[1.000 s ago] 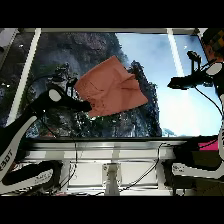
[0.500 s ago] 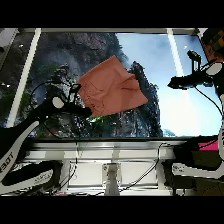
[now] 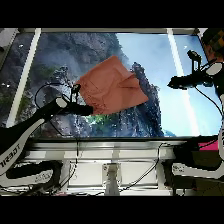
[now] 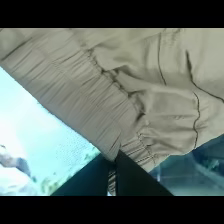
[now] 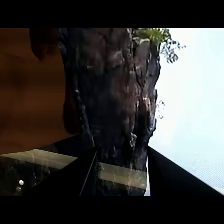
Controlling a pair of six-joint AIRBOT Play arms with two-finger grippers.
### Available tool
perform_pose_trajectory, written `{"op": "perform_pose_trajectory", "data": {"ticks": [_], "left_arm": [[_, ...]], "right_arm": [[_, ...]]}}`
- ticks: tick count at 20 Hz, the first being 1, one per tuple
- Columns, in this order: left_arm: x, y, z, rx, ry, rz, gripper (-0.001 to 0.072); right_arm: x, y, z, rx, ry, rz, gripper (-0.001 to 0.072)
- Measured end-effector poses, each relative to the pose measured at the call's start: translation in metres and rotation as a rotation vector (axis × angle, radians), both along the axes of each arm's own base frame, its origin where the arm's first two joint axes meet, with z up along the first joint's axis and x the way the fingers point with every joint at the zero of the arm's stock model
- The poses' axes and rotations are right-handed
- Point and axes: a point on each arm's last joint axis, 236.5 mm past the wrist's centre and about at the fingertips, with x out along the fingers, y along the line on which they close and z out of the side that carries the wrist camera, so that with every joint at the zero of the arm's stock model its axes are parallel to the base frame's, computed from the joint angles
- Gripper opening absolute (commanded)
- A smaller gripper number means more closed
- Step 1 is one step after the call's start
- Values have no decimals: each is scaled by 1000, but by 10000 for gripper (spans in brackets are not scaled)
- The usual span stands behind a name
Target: Fold the clothes and pants, and hang the long-sleeved shirts on hangers.
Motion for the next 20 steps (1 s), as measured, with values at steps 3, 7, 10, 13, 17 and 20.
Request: {"op": "perform_pose_trajectory", "data": {"ticks": [3, 7, 10, 13, 17, 20], "left_arm": [[-12, -7, 6, -47, 60, -20, 15], [-51, 3, 25, -84, 192, -127, 14], [-81, 46, 36, 11, 282, -183, 14], [-92, 110, 40, 204, 306, -154, 15], [-84, 170, 46, 388, 248, -84, 35], [-64, 191, 49, 451, 163, -35, 706]], "right_arm": [[0, 0, 0, 2, 2, 0, 333], [-1, 1, 0, 3, 3, 1, 332], [-1, 1, 0, 3, 3, 1, 333], [-1, 2, 0, 7, 3, 1, 333], [2, 11, 5, 57, -9, -5, 333], [5, 28, 9, 98, -23, 17, 336]]}}
